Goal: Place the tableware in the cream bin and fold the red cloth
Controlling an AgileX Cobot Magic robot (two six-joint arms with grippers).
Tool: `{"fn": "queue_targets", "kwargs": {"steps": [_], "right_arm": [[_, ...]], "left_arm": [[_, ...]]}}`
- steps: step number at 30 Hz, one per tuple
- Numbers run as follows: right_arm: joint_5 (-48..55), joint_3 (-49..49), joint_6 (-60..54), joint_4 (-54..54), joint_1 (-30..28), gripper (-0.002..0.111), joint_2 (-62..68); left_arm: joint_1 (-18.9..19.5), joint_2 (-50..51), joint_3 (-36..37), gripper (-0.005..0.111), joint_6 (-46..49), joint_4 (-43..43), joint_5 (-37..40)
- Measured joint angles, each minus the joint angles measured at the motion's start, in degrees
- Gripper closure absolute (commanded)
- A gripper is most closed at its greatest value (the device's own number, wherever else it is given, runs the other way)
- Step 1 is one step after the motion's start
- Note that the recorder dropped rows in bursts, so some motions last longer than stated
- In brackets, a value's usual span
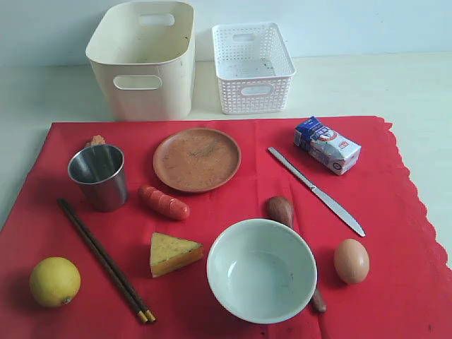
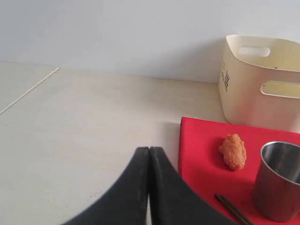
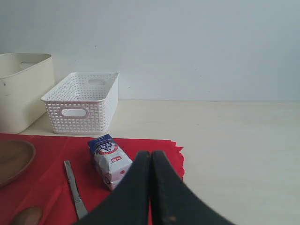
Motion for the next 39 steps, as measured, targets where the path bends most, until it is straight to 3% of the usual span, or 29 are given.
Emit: {"fn": "queue_targets", "kwargs": {"steps": [25, 39], "right_arm": [[-0.2, 0.0, 0.0, 0.0, 0.0, 0.108, 0.0], [-15.1, 0.0, 5.7, 9.8, 0.0, 0.108, 0.0]], "left_arm": [[0.0, 0.0, 0.0, 0.105, 0.0, 0.0, 0.0], [0.0, 0.0, 0.0, 0.105, 0.0, 0.0, 0.0]]}}
